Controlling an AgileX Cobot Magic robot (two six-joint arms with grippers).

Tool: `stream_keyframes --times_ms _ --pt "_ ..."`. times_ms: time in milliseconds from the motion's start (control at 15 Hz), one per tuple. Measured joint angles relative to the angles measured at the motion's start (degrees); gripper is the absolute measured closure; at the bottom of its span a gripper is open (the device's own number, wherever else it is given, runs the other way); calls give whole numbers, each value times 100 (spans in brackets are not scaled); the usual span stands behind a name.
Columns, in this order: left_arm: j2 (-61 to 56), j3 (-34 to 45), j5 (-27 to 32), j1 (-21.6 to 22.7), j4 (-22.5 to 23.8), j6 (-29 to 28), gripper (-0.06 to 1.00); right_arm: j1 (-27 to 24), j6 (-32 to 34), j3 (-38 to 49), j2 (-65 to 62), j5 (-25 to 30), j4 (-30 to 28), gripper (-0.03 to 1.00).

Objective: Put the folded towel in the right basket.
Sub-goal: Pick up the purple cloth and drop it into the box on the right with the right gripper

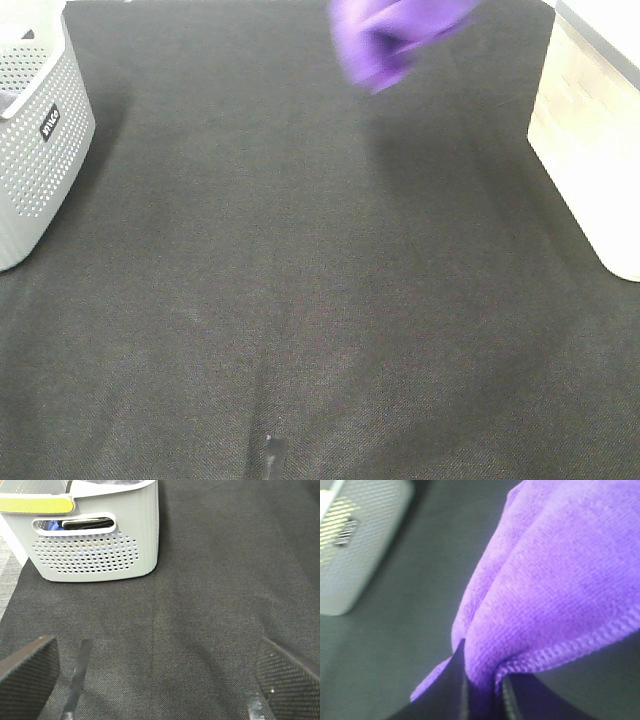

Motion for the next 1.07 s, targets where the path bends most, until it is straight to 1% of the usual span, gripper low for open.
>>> stream_keyframes --times_ms 67,133,267,400,467,533,667,733,867,933,1000,1067 --pt "0 0 0 0 0 0 -4 0 0 0 0 0 0 87" --pt "0 0 0 0 0 0 -4 -338 52 0 -292 138 -292 87" --pt "0 0 0 0 0 0 -4 -1301 138 0 -768 344 -699 87" --pt "0 0 0 0 0 0 -4 -2263 138 0 -865 458 -859 87" --pt "0 0 0 0 0 0 -4 -2510 132 0 -808 447 -865 87" --pt "0 0 0 0 0 0 -4 -2624 132 0 -739 401 -911 87" --pt "0 0 0 0 0 0 -4 -2653 132 0 -504 212 -1215 86" --pt "0 0 0 0 0 0 -4 -2653 138 0 -344 103 -1329 76" --pt "0 0 0 0 0 0 -4 -2653 344 0 -74 63 -1530 27" --pt "0 0 0 0 0 0 -4 -2653 344 0 63 69 -1581 12" --pt "0 0 0 0 0 0 -4 -2653 338 0 97 69 -1541 3" --pt "0 0 0 0 0 0 -4 -2653 321 0 97 69 -1455 1"
